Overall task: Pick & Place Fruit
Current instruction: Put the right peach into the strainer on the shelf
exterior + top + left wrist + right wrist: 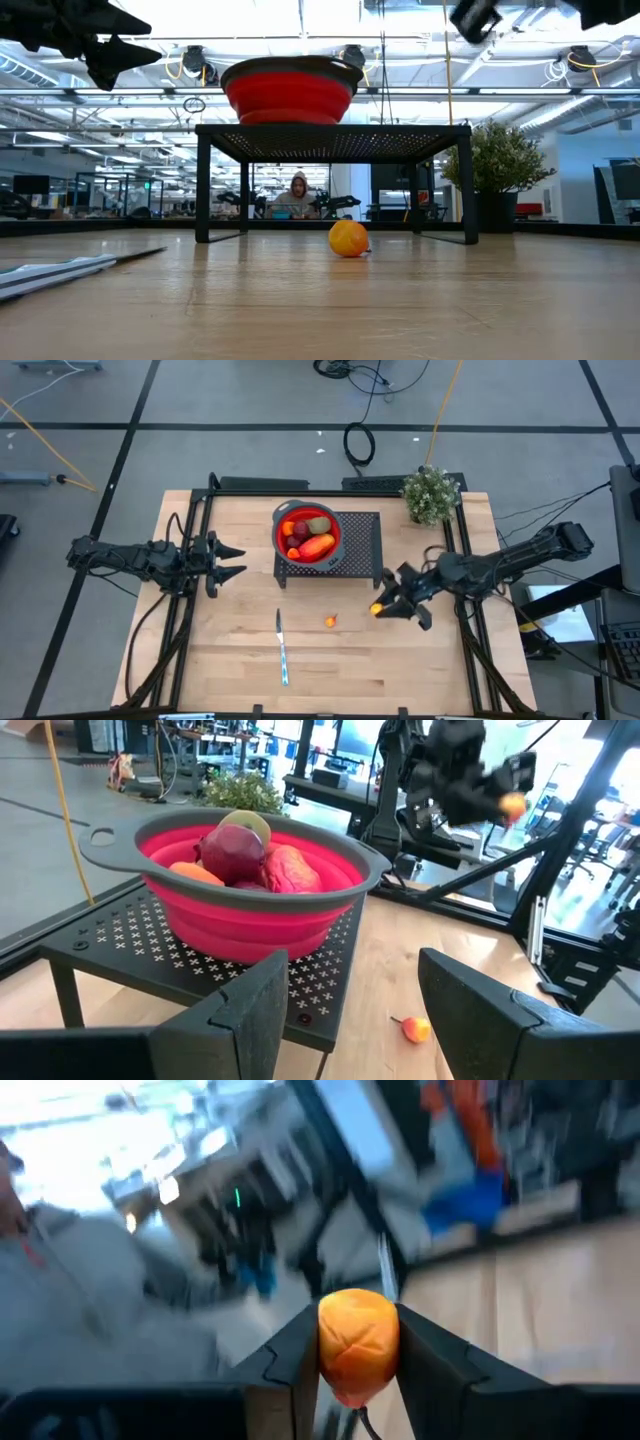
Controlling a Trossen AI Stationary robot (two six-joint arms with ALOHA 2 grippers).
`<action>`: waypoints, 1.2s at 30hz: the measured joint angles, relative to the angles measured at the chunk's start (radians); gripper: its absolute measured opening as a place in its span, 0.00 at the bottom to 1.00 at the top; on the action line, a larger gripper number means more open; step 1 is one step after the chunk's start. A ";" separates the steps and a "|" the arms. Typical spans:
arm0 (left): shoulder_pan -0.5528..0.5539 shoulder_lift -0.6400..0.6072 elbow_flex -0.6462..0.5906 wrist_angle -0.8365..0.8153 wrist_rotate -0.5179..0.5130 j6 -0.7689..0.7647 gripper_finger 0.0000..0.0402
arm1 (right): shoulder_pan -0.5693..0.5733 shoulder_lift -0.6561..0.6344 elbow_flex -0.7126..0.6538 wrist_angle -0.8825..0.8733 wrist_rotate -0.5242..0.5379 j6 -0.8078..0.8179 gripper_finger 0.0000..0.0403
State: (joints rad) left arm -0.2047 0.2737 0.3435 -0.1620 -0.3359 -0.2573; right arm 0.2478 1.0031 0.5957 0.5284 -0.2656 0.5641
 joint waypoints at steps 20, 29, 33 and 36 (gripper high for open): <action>0.000 0.000 0.000 0.002 -0.003 -0.018 0.56 | -0.071 -0.002 0.000 0.216 0.143 -0.608 0.27; 0.000 0.000 0.000 0.002 -0.003 -0.018 0.56 | -0.128 -0.002 0.000 0.260 0.143 -0.947 0.26; 0.000 0.000 0.000 0.002 -0.006 -0.038 0.56 | -0.146 -0.002 0.000 0.271 0.142 -1.023 0.26; 0.000 0.000 0.000 0.002 -0.007 -0.043 0.56 | -0.156 -0.001 0.000 0.270 0.140 -1.025 0.27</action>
State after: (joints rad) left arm -0.2047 0.2737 0.3435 -0.1596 -0.3424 -0.3005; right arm 0.0916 1.0016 0.5957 0.7982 -0.1253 -0.4606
